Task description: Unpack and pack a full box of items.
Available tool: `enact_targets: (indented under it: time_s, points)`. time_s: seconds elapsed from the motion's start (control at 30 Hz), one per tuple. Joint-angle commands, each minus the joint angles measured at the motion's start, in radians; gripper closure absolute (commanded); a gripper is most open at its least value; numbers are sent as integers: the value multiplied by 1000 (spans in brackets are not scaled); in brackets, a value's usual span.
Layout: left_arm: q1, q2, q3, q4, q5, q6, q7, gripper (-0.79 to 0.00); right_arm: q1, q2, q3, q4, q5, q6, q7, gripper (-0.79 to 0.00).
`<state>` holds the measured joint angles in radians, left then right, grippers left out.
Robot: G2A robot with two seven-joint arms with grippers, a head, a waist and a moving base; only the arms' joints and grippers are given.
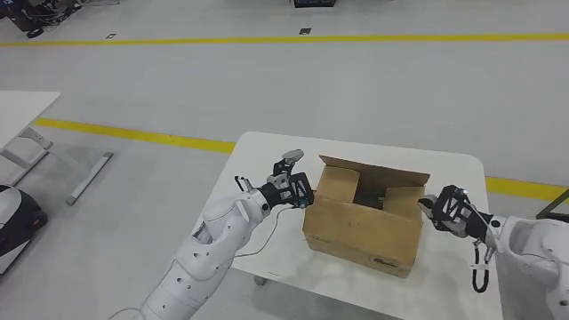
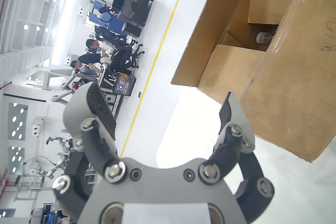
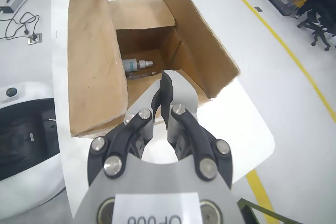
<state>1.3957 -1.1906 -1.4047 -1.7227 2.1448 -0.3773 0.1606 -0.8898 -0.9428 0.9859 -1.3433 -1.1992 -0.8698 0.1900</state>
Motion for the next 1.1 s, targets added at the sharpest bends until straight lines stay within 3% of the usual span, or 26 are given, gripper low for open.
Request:
enact_targets:
  time_s: [0.0, 0.3, 0.57, 0.8, 1.07]
  points:
    - [0, 0, 0, 0, 0, 0, 0, -785, 21, -10, -28, 33, 0, -14, -8, 0]
    - [0, 0, 0, 0, 0, 0, 0, -785, 67, -37, -81, 150, 5, -93, -110, 0]
    - [0, 0, 0, 0, 0, 0, 0, -785, 48, -23, -53, 150, -35, -143, -236, 0]
    - [0, 0, 0, 0, 0, 0, 0, -785, 14, -3, 15, 176, -55, -108, -242, 0]
    - [0, 0, 0, 0, 0, 0, 0, -785, 58, -39, -71, 238, -33, -128, -193, 0]
